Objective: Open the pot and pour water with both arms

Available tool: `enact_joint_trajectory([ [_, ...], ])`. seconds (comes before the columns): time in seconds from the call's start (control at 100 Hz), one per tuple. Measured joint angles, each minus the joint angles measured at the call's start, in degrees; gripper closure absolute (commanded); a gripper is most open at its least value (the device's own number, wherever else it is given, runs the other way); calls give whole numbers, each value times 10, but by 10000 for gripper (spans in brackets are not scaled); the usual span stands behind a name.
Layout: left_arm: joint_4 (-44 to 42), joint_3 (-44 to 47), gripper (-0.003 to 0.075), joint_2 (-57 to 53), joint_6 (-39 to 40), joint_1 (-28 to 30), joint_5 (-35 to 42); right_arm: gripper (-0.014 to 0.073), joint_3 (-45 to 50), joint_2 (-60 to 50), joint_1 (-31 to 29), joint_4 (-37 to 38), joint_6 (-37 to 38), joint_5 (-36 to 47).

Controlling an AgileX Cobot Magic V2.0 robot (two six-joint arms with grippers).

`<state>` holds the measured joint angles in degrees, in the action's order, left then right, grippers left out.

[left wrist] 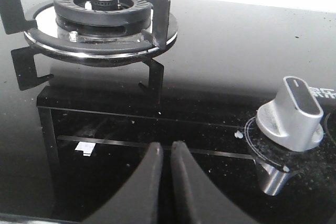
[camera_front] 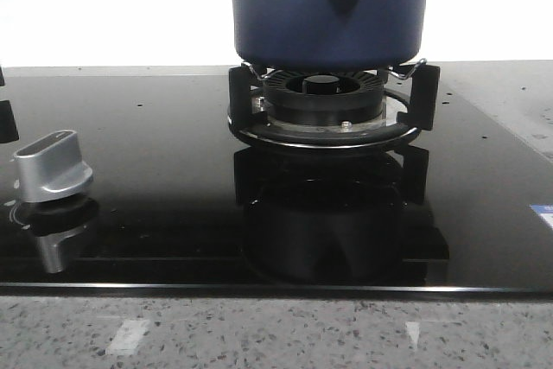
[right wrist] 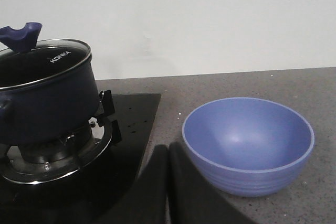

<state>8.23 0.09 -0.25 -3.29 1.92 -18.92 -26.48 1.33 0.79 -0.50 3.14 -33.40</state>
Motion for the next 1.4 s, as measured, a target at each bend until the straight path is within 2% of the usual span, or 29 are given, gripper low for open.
enact_joint_trajectory([
  [0.49,0,0,740,0,1,0,0,664,0,0,0,0,0,0],
  [0.61,0,0,740,0,1,0,0,664,8,0,-2,28,0,1],
  [0.79,0,0,740,0,1,0,0,664,87,0,-34,78,0,66],
  [0.98,0,0,741,0,1,0,0,664,217,-10,-71,64,1,158],
  [1.11,0,0,740,0,1,0,0,664,271,-17,-72,58,2,166],
  [1.4,1,0,740,0,1,0,-1,664,271,-18,-72,52,3,146],
])
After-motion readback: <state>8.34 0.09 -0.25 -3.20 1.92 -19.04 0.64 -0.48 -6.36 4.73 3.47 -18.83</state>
